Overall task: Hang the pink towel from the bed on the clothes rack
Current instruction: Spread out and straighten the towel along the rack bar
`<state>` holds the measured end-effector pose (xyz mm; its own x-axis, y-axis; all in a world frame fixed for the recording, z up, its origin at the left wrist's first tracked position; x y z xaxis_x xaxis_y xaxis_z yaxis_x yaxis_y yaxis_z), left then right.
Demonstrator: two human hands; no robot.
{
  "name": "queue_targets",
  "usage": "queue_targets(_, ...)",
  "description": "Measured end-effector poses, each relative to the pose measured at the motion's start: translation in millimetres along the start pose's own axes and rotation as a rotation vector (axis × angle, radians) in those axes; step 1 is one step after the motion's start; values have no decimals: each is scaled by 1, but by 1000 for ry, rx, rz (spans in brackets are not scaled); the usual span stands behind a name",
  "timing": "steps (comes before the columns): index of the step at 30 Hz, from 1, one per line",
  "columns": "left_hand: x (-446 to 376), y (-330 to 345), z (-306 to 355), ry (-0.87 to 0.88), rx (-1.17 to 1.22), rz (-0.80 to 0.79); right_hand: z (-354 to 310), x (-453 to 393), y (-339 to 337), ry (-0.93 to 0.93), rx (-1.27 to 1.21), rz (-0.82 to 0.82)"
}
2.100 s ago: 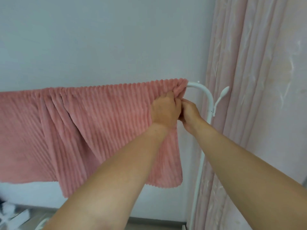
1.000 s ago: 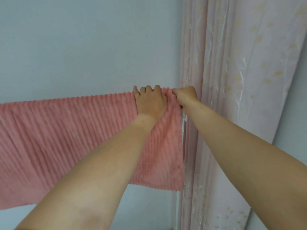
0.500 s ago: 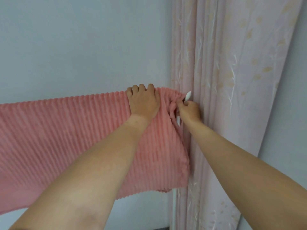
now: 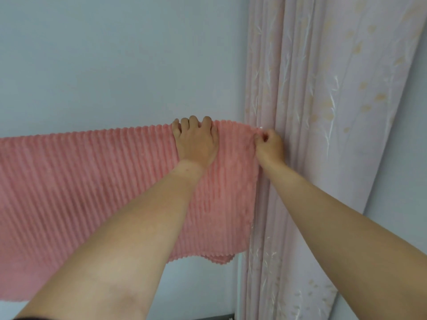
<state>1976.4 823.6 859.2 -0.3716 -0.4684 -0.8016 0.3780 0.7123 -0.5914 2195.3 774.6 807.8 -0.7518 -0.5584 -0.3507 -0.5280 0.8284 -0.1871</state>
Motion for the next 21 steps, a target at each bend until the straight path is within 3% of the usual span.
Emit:
queue_targets(2, 0, 1, 2, -1, 3, 18, -9, -3, -18, -26, -91, 109)
queue_targets(5, 3, 4, 10, 32, 14, 47, 8, 9, -15, 12, -99, 97)
queue_targets(8, 21, 6, 16, 8, 60, 113, 56, 41, 8, 142, -114, -58)
queue_targets(13, 96, 32, 44, 16, 284, 185, 124, 87, 44, 321, -267, -449)
queue_targets(15, 126, 55, 60, 33, 440, 72, 139, 99, 50, 292, -208, -512)
queue_targets(17, 153, 82, 79, 18, 576, -150, 153, 102, 53, 218, -77, -498)
queue_targets(21, 168, 106, 92, -115, 643, -308, 171, 80, 33, 266, 32, -243)
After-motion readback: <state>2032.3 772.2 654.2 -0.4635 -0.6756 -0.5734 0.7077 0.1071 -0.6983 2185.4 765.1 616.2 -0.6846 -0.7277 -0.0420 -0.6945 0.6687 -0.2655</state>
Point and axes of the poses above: each hand's wrist, its own x-axis away from the middle knuckle, its own y-axis out of the palm, z = x × y, the point moved 9 cm from there along -x, towards the middle knuckle, and after that the axes turned 10 degrees about y, right-handed, at the moved point
